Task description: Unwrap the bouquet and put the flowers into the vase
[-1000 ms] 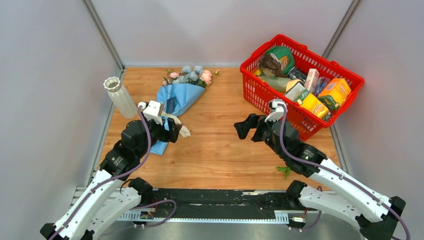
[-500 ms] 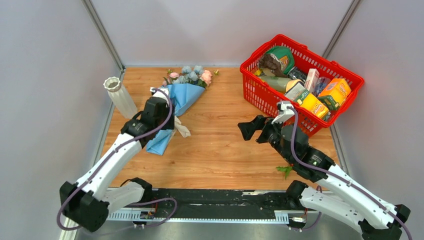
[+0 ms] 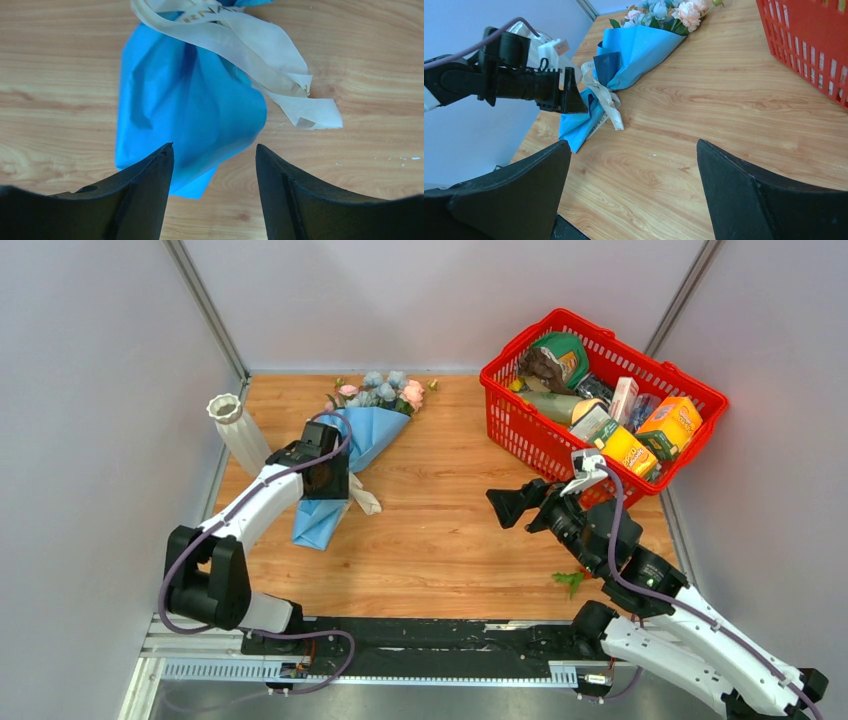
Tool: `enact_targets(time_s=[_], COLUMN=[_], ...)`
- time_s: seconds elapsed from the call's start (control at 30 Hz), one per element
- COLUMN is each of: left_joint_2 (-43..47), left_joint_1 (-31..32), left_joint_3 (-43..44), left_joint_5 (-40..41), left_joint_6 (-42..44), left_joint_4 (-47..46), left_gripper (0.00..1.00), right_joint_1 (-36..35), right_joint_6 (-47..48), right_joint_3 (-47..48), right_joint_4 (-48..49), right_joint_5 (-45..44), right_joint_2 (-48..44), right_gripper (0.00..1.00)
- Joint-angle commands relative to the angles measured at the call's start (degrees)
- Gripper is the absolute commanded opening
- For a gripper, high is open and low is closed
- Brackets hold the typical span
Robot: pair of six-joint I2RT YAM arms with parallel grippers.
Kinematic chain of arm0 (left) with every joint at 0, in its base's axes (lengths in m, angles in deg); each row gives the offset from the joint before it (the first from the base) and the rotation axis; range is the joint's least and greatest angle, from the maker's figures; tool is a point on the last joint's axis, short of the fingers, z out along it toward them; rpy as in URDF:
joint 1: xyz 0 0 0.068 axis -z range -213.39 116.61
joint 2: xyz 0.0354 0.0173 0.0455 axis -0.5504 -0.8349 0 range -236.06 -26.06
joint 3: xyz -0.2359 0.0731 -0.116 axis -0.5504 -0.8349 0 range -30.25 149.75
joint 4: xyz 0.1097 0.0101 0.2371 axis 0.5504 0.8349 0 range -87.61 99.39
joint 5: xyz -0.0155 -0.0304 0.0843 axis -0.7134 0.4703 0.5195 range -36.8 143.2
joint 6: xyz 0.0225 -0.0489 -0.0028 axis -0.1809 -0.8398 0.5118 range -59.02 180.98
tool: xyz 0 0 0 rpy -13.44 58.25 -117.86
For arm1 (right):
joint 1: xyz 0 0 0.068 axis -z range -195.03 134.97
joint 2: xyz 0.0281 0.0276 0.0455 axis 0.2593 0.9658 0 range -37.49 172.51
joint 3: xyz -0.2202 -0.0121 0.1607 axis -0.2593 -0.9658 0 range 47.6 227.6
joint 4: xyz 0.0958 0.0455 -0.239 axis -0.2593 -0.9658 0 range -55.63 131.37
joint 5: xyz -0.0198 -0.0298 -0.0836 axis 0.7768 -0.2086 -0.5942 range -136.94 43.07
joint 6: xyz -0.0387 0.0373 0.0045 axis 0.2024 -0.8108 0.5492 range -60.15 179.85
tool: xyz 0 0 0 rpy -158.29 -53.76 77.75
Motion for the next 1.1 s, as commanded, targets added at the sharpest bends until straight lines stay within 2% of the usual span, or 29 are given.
enact_targets(time_s=[0.0,0.2,0.27,0.37,0.53,0.6,0.83,0.87,0.9,0.93,0.97,1.0,1.07], left_joint_2=[-1.0,-2.5,-3.2,-4.2,-3.0,-1.1,6.5,7.4,8.0,9.5,10.3,12.0,14.0], left_joint_1=[-0.1,-0.1,0.0,0.0,0.0,0.4,8.8,8.9,9.0,9.0,9.0,9.0,8.9], left_joint_3=[-1.2,-3.0,-2.7,-2.1,-4.8,-7.1,-13.2,-13.3,-13.3,-13.2,-12.3,-11.8,-9.0], left_joint_5=[-5.5,-10.2,-12.4,-13.7,-19.8,-25.4,-27.8,-27.9,-28.2,-27.8,-27.1,-24.8,-20.3], left_joint_6=[-2.0,-1.5,-1.4,-2.1,-4.9,-7.0,-14.8,-15.3,-16.0,-16.0,-15.9,-15.4,-13.8], left_joint_4=[-2.7,-5.3,-6.3,-6.2,-9.1,-11.4,-16.5,-16.2,-16.1,-15.3,-14.7,-13.0,-10.1], left_gripper=[0.70,0.68,0.61,0.33,0.00,0.00,0.02,0.18,0.28,0.45,0.54,0.63,0.65], right_joint_1=[0.2,0.3,0.3,0.3,0.3,0.2,0.3,0.2,0.3,0.3,0.1,0.0,-0.8], right_joint_6=[2.7,2.4,2.8,3.0,2.1,2.0,-2.3,-3.1,-3.9,-4.5,-5.2,-5.8,-6.8], right_joint_3=[-0.3,-0.9,-0.6,-0.3,-0.4,-0.8,-2.6,-3.1,-3.1,-3.2,-3.2,-3.3,-3.5], right_joint_4=[0.9,0.9,0.8,0.9,2.0,2.6,6.8,7.7,8.2,8.9,9.7,11.0,13.9], right_joint_5=[1.3,1.8,2.9,3.8,7.4,8.3,12.8,13.7,14.3,14.9,15.3,15.9,15.8], right_joint_2=[-1.2,-1.8,-1.6,-1.4,-1.0,-0.3,5.9,7.3,8.6,9.9,11.4,13.1,16.1], right_gripper=[1.00,1.00,1.00,0.98,0.96,0.94,0.85,0.84,0.82,0.80,0.78,0.77,0.74])
